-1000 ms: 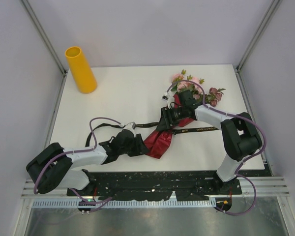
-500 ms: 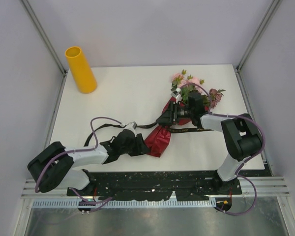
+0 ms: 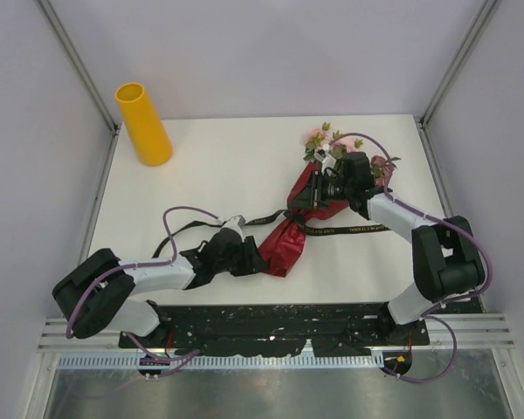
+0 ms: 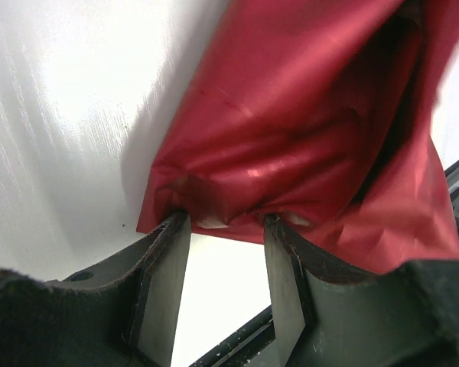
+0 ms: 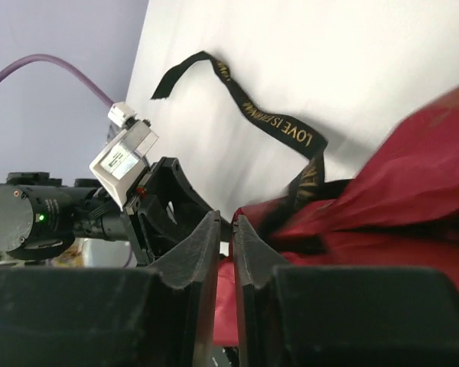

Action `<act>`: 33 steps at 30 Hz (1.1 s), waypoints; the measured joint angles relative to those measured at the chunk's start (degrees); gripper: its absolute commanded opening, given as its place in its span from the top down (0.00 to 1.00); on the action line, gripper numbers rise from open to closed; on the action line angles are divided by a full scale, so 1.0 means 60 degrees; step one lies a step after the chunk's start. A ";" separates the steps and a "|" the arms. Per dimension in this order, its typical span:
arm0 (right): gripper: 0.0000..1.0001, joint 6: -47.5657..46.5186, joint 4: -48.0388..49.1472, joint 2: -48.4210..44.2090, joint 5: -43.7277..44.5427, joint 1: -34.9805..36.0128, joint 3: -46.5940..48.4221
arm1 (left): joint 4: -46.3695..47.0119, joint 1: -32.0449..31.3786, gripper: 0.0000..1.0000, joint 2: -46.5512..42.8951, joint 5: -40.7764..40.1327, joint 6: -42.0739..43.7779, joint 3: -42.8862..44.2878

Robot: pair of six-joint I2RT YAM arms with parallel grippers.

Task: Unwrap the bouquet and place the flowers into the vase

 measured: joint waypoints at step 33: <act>0.57 -0.7045 -0.2328 -0.3581 0.3869 0.0860 -0.1741 | 0.0073 -0.0219 0.51 0.0076 -0.0280 -0.0044 0.0058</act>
